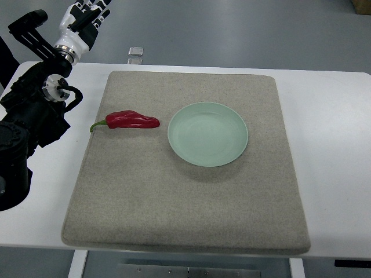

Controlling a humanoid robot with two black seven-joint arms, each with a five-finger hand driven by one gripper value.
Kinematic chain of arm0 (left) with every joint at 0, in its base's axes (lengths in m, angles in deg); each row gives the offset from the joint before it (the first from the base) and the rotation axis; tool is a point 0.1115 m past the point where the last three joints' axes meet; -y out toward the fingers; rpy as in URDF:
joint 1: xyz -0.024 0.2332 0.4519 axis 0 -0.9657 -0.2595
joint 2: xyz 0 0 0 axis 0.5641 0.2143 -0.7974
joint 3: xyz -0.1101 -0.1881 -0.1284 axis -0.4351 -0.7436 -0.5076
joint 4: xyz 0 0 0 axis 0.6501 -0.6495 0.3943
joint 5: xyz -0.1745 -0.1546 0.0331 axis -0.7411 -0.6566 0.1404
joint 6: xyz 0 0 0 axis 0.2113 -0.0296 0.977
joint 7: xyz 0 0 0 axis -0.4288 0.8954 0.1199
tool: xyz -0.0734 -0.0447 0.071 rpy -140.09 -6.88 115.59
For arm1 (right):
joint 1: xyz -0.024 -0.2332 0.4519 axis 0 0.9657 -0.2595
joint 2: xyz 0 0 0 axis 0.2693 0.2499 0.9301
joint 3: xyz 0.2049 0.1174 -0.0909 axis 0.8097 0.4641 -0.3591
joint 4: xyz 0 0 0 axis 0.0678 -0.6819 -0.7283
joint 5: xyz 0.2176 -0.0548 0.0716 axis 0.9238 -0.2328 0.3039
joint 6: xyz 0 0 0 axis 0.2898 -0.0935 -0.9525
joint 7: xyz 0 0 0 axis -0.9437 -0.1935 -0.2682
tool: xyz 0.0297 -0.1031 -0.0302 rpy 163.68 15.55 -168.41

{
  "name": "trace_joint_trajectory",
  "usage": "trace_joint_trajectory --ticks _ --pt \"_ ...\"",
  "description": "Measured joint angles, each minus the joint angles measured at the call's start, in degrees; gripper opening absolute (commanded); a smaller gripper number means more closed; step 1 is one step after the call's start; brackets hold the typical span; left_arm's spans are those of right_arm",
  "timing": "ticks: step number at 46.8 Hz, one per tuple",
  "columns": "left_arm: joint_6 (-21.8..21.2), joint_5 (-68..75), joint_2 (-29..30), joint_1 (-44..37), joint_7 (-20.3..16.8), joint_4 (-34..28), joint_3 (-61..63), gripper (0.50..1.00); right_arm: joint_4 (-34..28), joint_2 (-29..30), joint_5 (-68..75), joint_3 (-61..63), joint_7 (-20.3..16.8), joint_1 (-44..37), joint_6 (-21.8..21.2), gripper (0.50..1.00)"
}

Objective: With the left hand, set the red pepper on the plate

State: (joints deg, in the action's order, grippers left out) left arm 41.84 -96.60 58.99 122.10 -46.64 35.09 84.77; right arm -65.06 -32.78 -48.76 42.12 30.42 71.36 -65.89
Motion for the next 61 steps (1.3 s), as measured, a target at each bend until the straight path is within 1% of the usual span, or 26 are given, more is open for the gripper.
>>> trace_joint_trajectory --ticks 13,22,33,42,48,55,61 --pt "-0.1 1.4 0.3 0.2 0.5 0.7 0.6 0.992 0.0 0.0 0.0 0.0 0.0 0.0 0.0 0.932" --pt "-0.4 6.9 1.1 0.1 0.5 5.7 0.5 0.992 0.0 0.0 0.0 0.0 0.0 0.0 0.0 0.932" --pt "-0.5 20.2 2.7 0.8 0.5 7.0 0.2 0.992 0.0 0.0 0.0 0.0 0.0 0.0 0.0 0.932" --pt "0.2 31.9 4.7 1.1 0.5 10.9 0.5 0.992 0.0 0.0 0.0 0.0 0.0 0.0 0.0 0.932" --pt "0.3 39.6 6.1 2.2 0.5 12.3 0.8 0.992 0.0 0.0 0.0 0.0 0.0 0.0 0.0 0.932" --pt "0.4 48.4 8.5 3.3 0.4 16.0 1.0 0.992 0.0 0.0 0.0 0.0 0.0 0.0 0.0 0.932" --pt "0.5 55.7 11.9 4.3 0.4 22.1 1.2 0.992 0.0 0.0 0.0 0.0 0.0 0.0 0.0 0.932"
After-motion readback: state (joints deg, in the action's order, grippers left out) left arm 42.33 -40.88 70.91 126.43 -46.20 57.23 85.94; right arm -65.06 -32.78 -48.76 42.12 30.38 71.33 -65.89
